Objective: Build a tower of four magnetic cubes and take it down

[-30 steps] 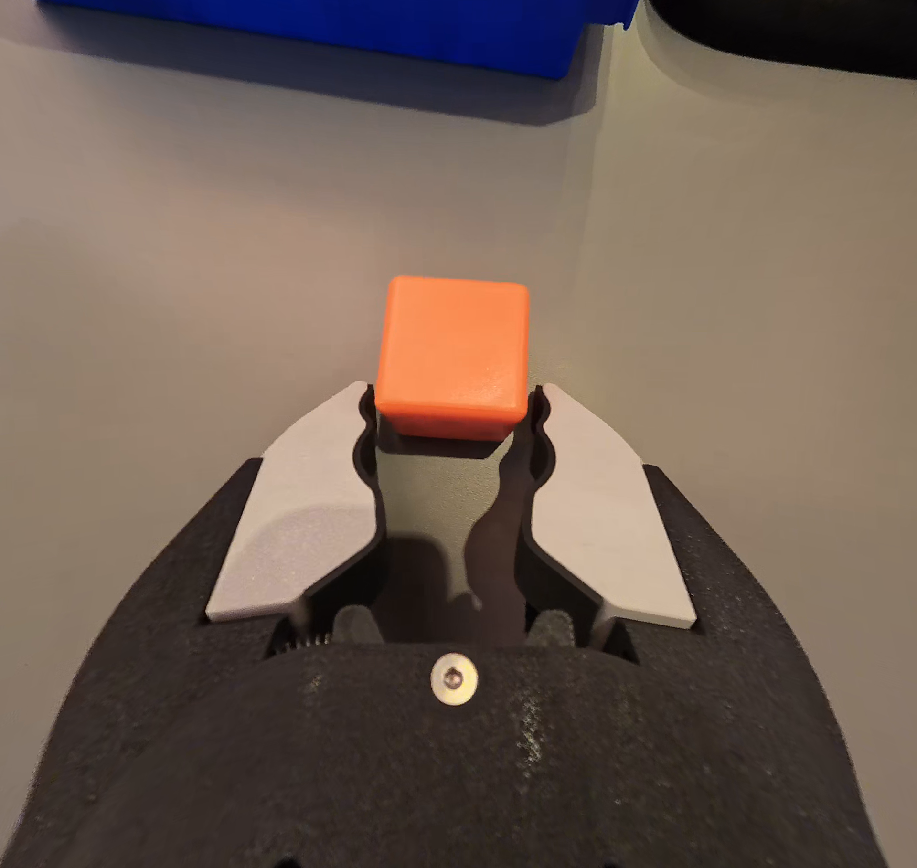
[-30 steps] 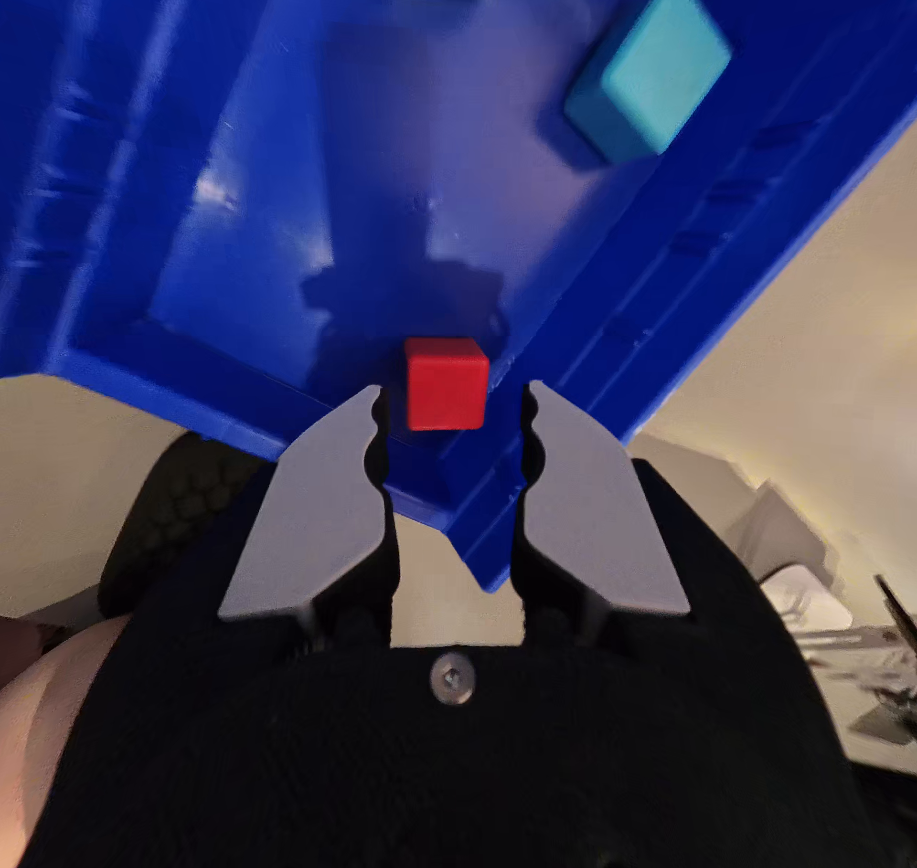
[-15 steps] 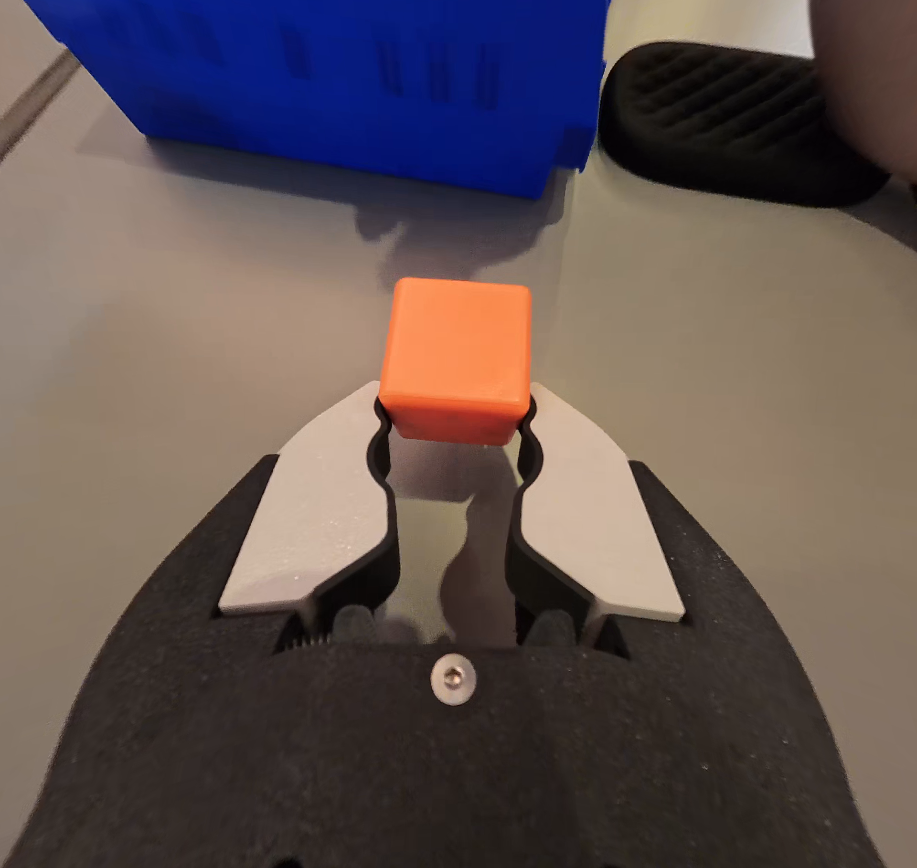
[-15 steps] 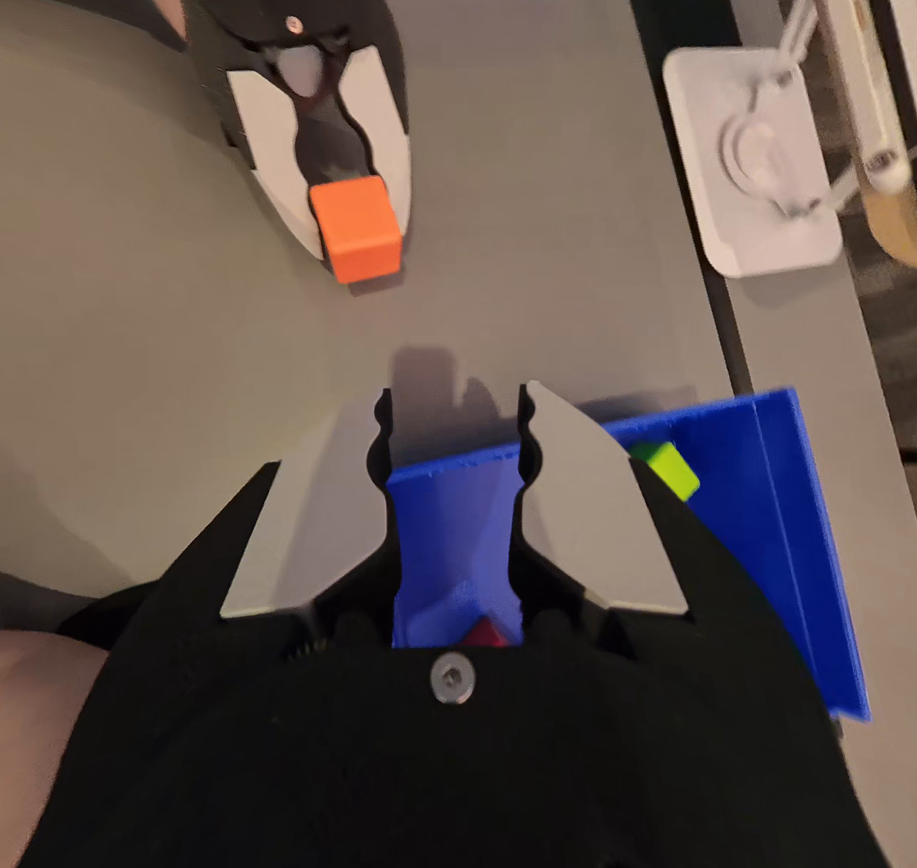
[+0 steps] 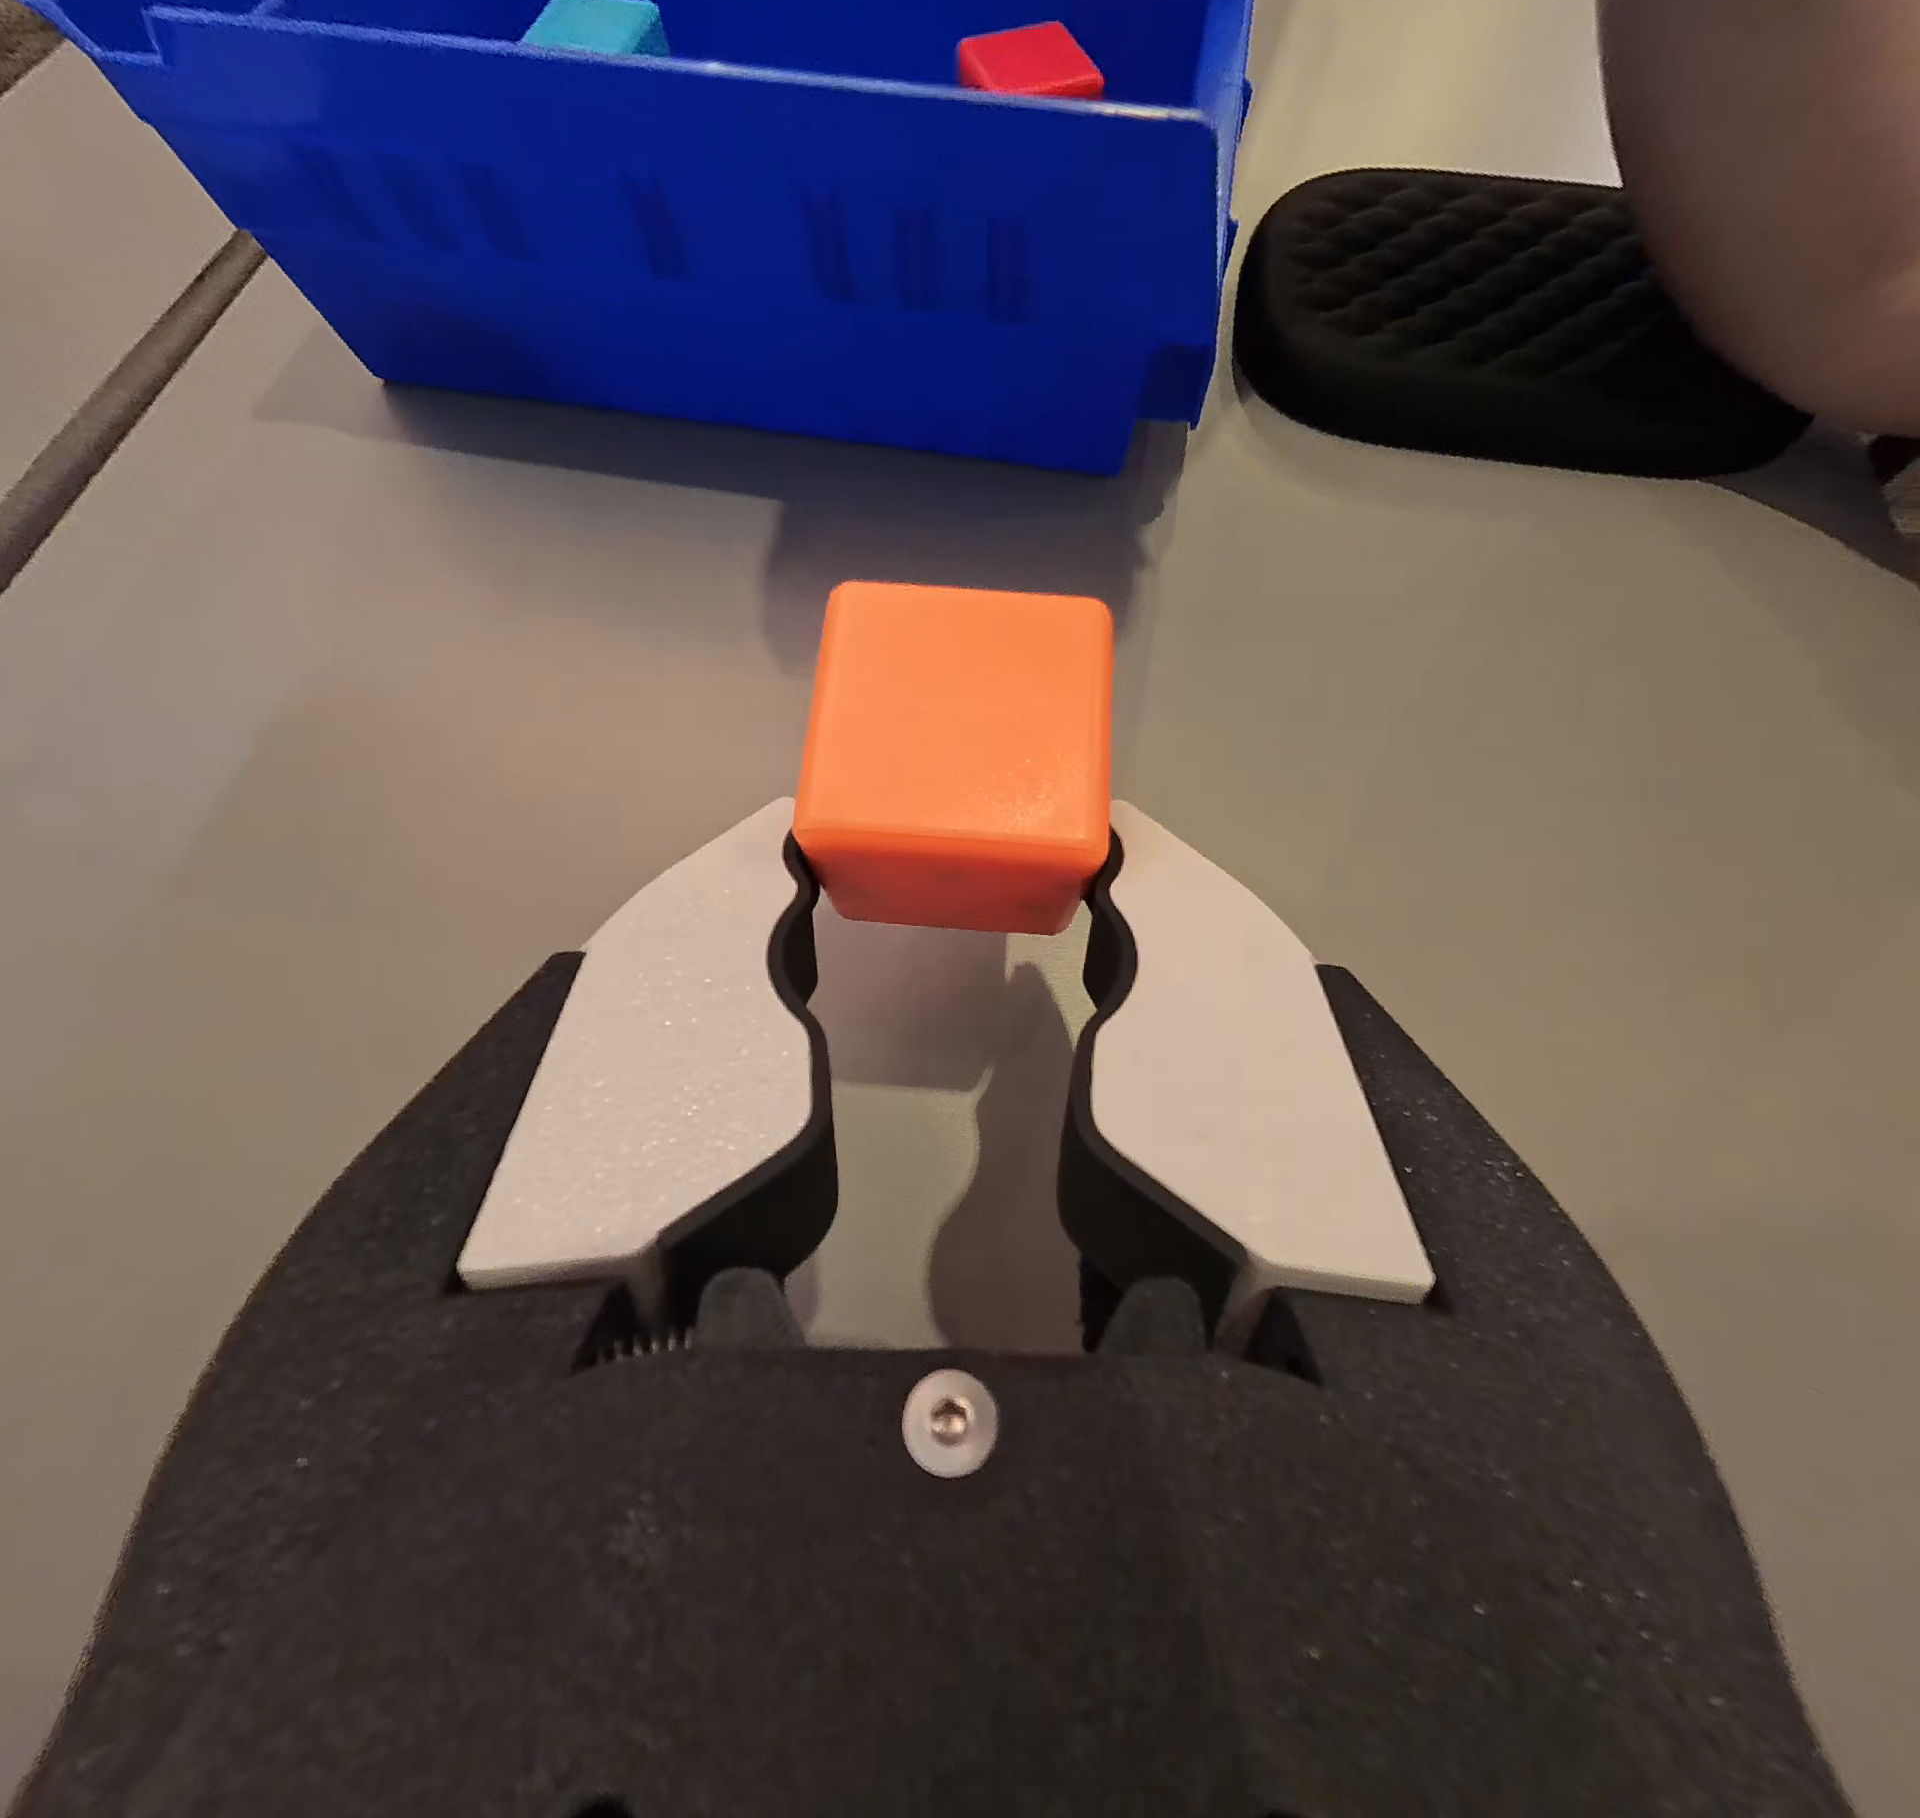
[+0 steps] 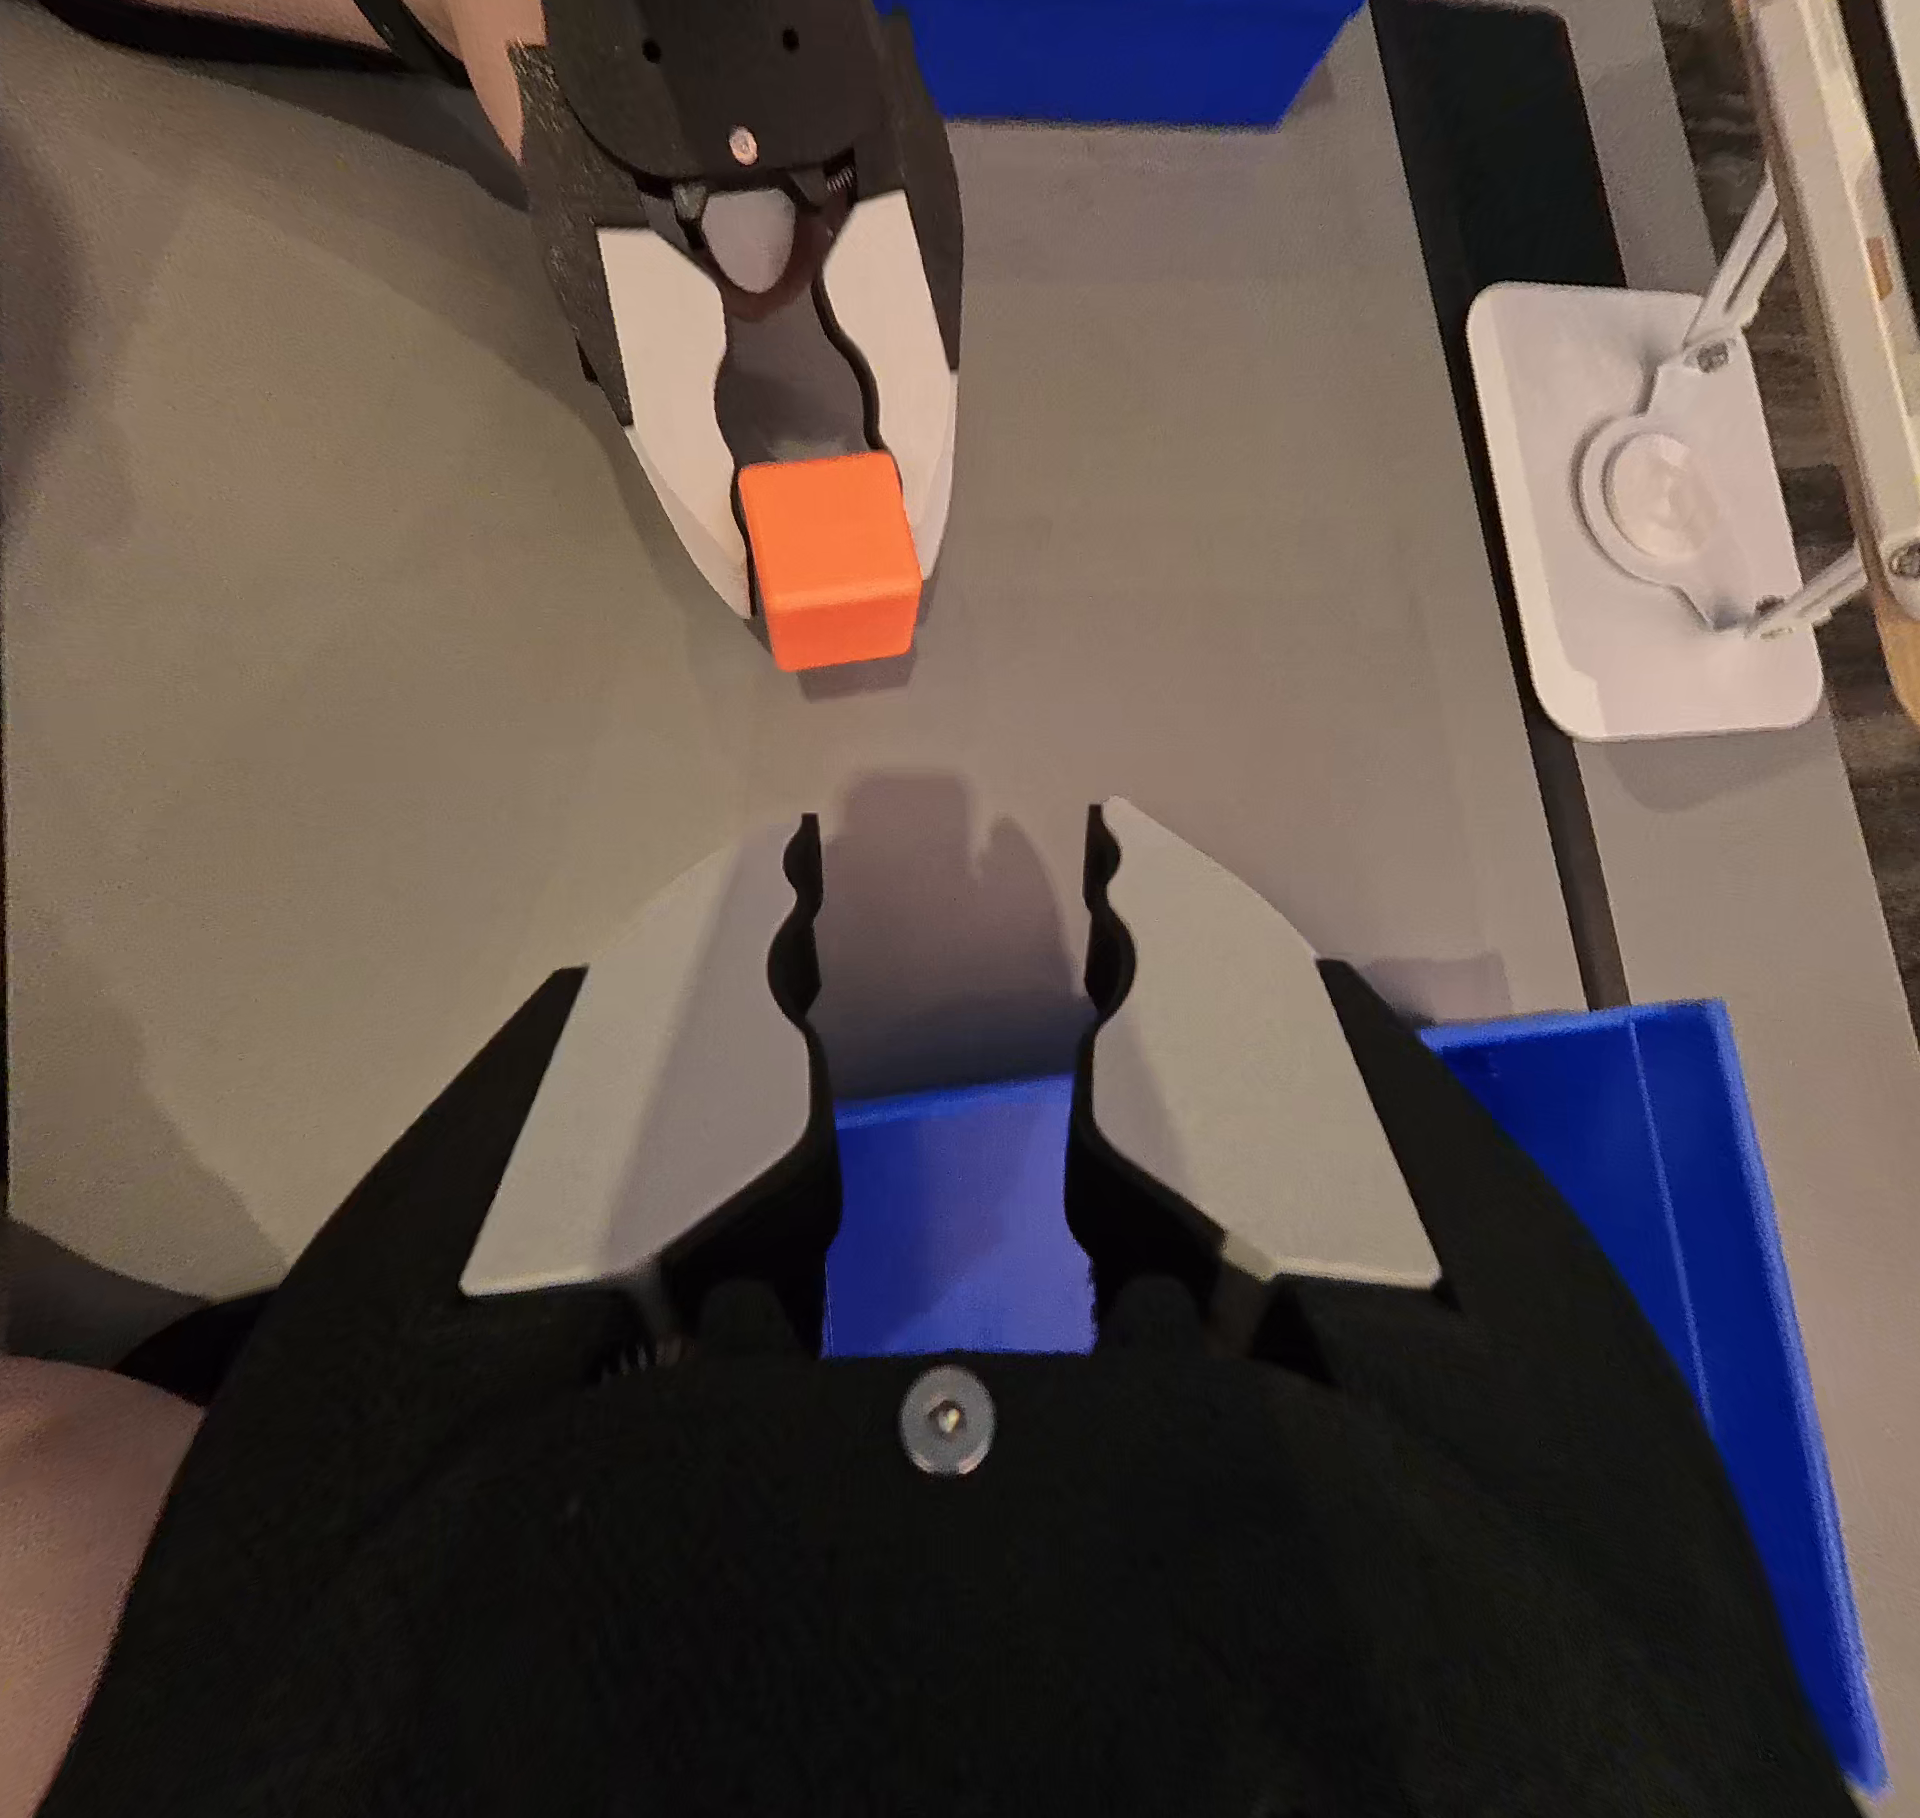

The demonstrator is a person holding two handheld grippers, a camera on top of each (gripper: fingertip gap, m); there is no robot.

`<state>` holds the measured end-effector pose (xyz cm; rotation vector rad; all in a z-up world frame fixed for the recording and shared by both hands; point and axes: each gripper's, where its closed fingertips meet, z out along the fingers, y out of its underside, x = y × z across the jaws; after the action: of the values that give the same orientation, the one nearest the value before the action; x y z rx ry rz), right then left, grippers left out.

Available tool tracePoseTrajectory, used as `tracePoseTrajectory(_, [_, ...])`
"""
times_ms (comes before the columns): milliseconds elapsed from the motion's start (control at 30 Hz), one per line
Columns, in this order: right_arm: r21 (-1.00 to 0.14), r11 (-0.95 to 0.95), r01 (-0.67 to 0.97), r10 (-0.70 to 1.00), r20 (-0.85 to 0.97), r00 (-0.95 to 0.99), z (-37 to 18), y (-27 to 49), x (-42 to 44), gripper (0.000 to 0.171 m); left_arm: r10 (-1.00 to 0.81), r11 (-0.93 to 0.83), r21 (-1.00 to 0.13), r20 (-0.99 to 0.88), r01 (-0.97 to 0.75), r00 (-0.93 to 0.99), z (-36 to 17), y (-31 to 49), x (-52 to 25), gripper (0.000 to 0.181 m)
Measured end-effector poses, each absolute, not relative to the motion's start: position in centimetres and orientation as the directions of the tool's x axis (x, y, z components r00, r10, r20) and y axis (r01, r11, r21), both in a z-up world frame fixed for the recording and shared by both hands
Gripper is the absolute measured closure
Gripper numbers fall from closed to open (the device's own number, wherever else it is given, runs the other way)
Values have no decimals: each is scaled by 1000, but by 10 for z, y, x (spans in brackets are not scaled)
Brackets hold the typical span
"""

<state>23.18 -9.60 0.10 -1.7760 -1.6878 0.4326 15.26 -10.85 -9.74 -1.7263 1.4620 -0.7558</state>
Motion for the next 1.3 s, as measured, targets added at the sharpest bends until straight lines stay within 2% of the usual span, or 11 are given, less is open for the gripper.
tracePoseTrajectory(100, [-711, 107, 695, 968, 233, 89, 14, -93, 214, 121, -985, -83, -866, -5, -493, 174, -76, -112, 153, 132])
tracePoseTrajectory(233, [-744, 341, 574, 919, 394, -35, 34, -109, 180, 118, -975, -216, -880, 171, -422, 142, -40, -125, 144, 132])
tracePoseTrajectory(367, [-676, 449, 584, 862, 499, -85, 30, -121, 149, 102, -946, -325, -845, 293, -424, 141, -17, -134, 127, 132])
tracePoseTrajectory(467, [-655, 533, 536, 815, 567, -117, 32, -133, 123, 102, -905, -417, -824, 416, -384, 90, 1, -145, 121, 132])
tracePoseTrajectory(567, [-594, 592, 545, 769, 619, -160, 25, -140, 109, 102, -894, -437, -820, 440, -369, 81, 8, -146, 116, 132])
tracePoseTrajectory(767, [-514, 678, 525, 674, 720, -166, 23, -142, 92, 117, -863, -472, -798, 505, -375, 14, 15, -157, 112, 132])
tracePoseTrajectory(1000, [-520, 684, 512, 672, 722, -165, 27, -146, 92, 119, -860, -473, -812, 510, -342, -20, 20, -157, 112, 131])
tracePoseTrajectory(1067, [-519, 671, 530, 676, 722, -149, 31, -142, 97, 120, -877, -455, -828, 480, -326, 5, 22, -151, 111, 113])
tracePoseTrajectory(1133, [-510, 636, 579, 683, 722, -114, 37, -133, 111, 120, -889, -439, -846, 458, -303, 7, 28, -149, 107, 109])
tracePoseTrajectory(1200, [-506, 561, 655, 695, 717, -42, 48, -116, 140, 120, -898, -428, -862, 441, -270, 17, 37, -146, 101, 108])
tracePoseTrajectory(1300, [-569, 289, 770, 785, 601, 150, 55, -89, 210, 120, -907, -413, -877, 420, -246, 25, 45, -144, 92, 114])
